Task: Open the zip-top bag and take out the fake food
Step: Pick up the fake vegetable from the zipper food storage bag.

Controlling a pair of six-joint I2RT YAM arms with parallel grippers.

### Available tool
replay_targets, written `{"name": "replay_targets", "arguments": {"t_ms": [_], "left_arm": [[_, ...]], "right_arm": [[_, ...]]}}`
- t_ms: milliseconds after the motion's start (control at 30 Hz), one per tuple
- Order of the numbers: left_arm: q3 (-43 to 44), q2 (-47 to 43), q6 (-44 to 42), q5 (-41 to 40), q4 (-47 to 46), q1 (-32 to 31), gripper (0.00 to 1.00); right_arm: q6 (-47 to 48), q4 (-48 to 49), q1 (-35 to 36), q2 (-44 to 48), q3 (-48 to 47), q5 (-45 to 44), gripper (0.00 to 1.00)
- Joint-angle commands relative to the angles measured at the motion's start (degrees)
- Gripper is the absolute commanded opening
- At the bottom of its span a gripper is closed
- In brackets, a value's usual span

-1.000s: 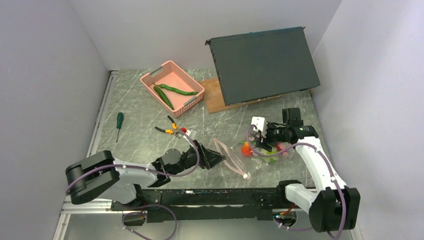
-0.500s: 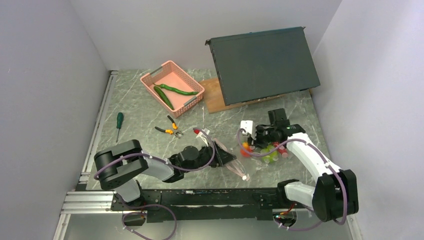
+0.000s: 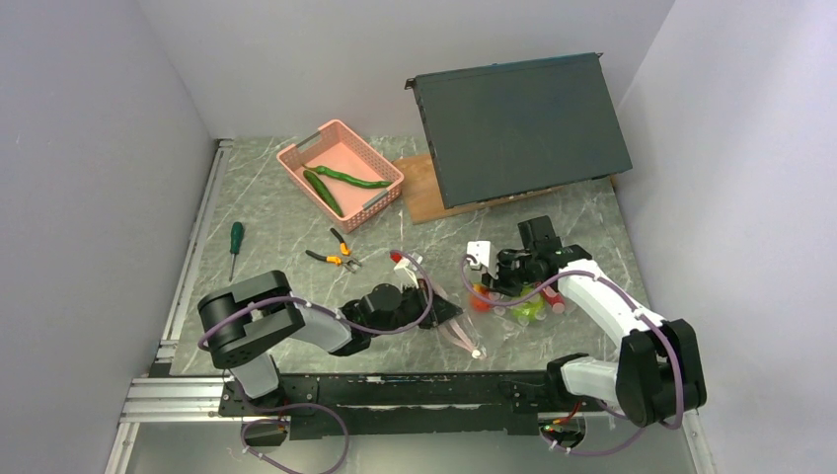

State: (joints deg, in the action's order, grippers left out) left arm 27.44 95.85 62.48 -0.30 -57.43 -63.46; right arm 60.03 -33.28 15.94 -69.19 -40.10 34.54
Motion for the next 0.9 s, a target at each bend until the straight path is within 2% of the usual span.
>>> {"name": "replay_targets", "arguments": {"t_ms": [0,133,333,633,767,867], "left_arm": [[0.1,-2.2,-6.8,3.3,-1.6,0.4,0.04],[0.1,-4.0,-10.3,5.4,-2.3,0.4,0.04],[-1.4,-3.3,-10.0,6.0,-5.1,0.5,0.05],[-4.6,-4.9,-9.3,5.8,-7.0,1.7,0.12],[-4.6,-6.1,-9.9,6.9,-7.1,1.8,0.15],[-5.5,-6.8,-10.2,7.6,-9.3,1.9,0.14]], "right_arm": [[0.7,-1.0,2.1,-1.4,0.1,3.7,0.24],[1.5,-1.8,3.7,-0.8,0.1,6.8,0.24],[2.8,-3.5,4.4,-0.4,-0.2,10.9,0.29],[5.3,-6.4,4.8,0.2,-0.1,15.6,0.52],[5.0,-7.0,5.0,0.0,-0.6,16.4,0.54],[4.3,-6.5,4.9,0.3,-0.8,15.5,0.49]]}}
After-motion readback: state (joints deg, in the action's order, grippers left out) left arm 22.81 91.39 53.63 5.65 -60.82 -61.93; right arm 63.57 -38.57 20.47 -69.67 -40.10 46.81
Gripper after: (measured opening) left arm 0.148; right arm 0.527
